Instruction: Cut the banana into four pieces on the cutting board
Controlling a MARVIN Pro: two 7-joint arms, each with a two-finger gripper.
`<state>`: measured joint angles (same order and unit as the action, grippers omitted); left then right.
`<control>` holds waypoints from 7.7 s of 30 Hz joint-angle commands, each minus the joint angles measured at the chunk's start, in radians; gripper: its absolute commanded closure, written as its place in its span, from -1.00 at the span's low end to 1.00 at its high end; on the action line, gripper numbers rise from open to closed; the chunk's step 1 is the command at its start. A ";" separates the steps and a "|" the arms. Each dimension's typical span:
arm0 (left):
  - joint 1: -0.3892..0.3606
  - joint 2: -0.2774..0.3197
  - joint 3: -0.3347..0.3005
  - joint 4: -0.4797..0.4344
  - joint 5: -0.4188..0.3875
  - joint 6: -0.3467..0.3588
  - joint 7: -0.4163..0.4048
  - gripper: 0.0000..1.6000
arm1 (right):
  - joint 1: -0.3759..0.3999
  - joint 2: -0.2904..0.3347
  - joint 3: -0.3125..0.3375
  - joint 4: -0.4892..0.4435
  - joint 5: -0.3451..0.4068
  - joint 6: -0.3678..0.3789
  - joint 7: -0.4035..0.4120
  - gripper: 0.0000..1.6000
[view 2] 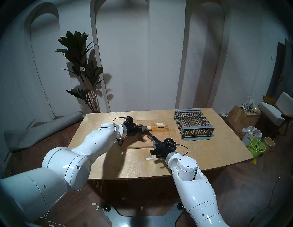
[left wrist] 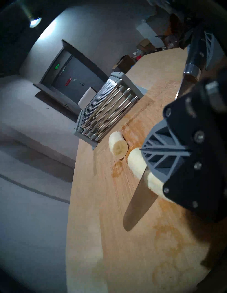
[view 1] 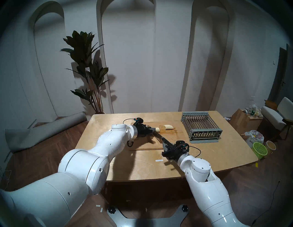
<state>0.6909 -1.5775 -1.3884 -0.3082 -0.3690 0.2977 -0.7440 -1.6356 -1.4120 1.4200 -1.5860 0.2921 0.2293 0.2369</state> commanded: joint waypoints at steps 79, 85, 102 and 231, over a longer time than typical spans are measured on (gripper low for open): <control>0.381 0.093 -0.158 -0.954 -0.055 0.079 0.151 1.00 | -0.028 0.091 0.071 -0.190 -0.028 -0.084 -0.010 1.00; 0.435 0.108 -0.169 -1.005 0.001 0.019 0.218 1.00 | -0.036 0.098 0.081 -0.204 -0.029 -0.082 -0.007 1.00; 0.450 0.103 -0.186 -1.008 0.020 -0.031 0.247 1.00 | -0.043 0.120 0.121 -0.148 -0.025 -0.092 -0.004 1.00; 0.003 -0.192 0.303 -0.121 0.202 -0.234 0.012 1.00 | 0.042 0.076 0.144 0.078 0.033 -0.108 0.075 1.00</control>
<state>0.7292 -1.7532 -1.0797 -0.4403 -0.1622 0.0753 -0.7306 -1.6129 -1.3333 1.5614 -1.4777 0.3291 0.1347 0.3191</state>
